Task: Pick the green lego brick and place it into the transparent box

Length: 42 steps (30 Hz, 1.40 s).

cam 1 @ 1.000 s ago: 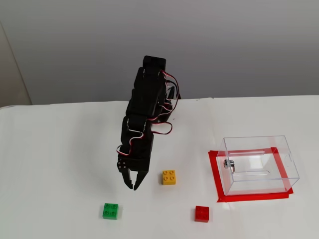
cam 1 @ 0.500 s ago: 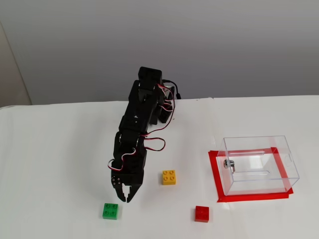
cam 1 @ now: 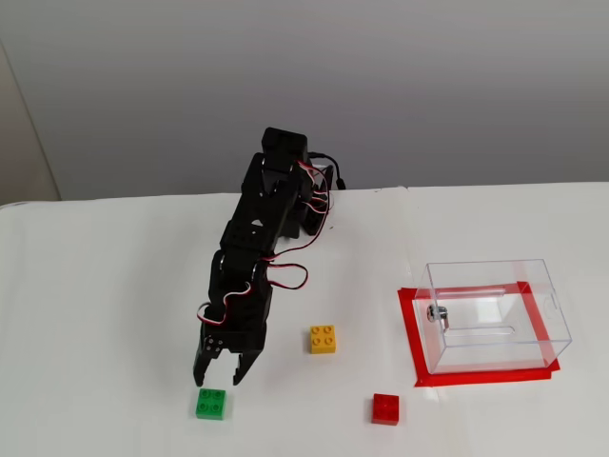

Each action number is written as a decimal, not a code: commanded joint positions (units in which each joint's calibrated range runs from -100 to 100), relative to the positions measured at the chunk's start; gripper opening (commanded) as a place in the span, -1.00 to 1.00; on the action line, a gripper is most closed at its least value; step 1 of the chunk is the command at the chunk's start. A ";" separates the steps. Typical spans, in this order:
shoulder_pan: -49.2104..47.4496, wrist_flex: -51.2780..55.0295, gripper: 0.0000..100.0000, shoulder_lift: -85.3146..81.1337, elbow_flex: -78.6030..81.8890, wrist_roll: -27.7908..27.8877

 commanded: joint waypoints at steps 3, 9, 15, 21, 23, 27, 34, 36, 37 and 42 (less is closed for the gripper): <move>0.85 -0.47 -0.23 1.58 -2.51 0.82; -0.26 -0.82 -0.10 2.59 -2.60 3.17; -1.15 -3.52 -0.10 4.80 -2.97 2.75; -1.37 -3.87 -0.10 8.62 -6.13 2.65; -1.37 -3.87 -0.10 10.15 -7.49 2.60; -0.85 -3.78 -0.10 12.78 -9.11 1.14; -0.71 -3.08 -0.10 15.07 -9.30 -0.74; -0.71 -3.17 -0.10 15.32 -9.30 -0.95; -0.78 -3.17 -0.10 15.32 -9.30 -1.26; -0.78 -3.26 -0.10 15.58 -9.30 -3.25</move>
